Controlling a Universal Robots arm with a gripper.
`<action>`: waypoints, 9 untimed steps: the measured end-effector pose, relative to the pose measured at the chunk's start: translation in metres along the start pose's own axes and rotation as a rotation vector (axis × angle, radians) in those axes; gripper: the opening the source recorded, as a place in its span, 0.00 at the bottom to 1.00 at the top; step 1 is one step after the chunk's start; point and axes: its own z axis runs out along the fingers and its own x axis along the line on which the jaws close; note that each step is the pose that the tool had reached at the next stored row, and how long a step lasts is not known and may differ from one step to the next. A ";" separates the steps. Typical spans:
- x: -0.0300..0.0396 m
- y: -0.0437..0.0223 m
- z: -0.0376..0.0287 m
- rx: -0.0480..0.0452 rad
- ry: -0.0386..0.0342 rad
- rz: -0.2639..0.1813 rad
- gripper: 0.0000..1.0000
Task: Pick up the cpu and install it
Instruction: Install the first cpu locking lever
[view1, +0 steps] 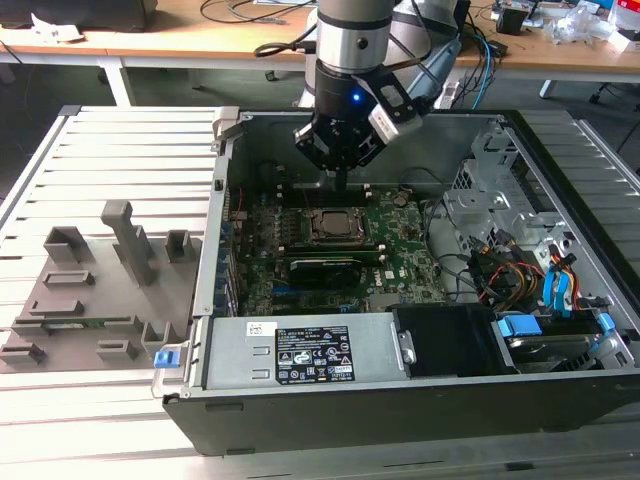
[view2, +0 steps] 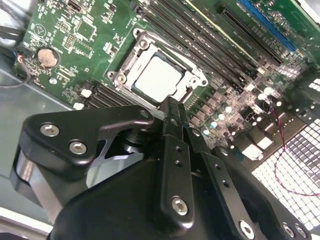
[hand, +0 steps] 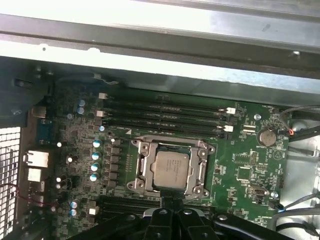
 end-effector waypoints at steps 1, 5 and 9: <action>0.0040 0.0011 -0.0001 0.0001 0.0001 0.000 0.11; 0.0160 0.0074 -0.0004 0.0000 0.0001 0.000 0.11; 0.0228 0.0193 0.0045 -0.0001 0.0000 0.000 0.11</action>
